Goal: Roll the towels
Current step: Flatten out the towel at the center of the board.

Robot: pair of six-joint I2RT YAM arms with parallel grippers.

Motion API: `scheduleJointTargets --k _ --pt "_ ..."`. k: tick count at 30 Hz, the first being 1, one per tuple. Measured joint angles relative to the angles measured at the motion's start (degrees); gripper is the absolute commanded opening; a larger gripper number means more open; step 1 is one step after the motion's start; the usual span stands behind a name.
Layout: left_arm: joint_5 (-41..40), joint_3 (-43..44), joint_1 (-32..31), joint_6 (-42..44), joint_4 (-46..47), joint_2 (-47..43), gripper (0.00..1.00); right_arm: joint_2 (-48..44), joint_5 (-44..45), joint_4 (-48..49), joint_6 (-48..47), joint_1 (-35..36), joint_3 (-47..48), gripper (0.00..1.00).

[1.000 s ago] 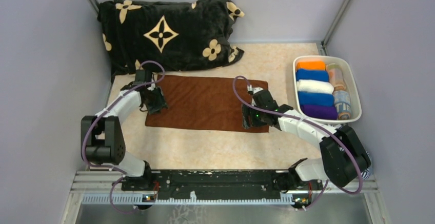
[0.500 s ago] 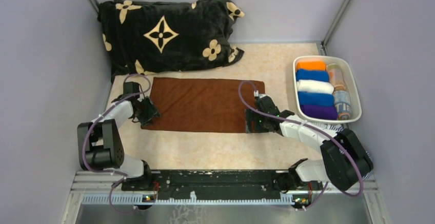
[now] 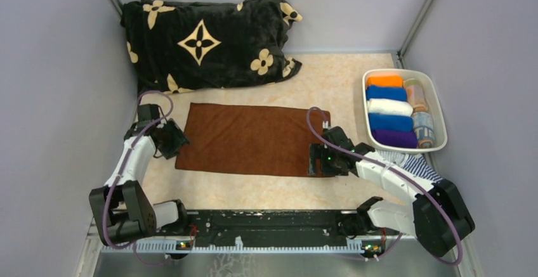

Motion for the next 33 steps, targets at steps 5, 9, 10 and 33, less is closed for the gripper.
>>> scheduleJointTargets --k 5,9,10,33 --pt "-0.2 8.5 0.0 5.0 -0.3 -0.4 0.62 -0.1 1.2 -5.8 -2.4 0.0 6.8 0.88" --pt "1.4 15.0 0.0 11.0 2.0 5.7 0.62 1.2 3.5 -4.7 -7.5 0.0 15.3 0.91" --pt "2.2 16.6 0.0 12.9 3.0 8.3 0.62 1.9 3.9 -3.7 -9.2 0.0 17.2 0.91" --pt "12.4 42.4 -2.4 49.4 10.0 46.5 0.51 6.9 -1.6 3.7 -24.2 0.0 17.1 0.92"
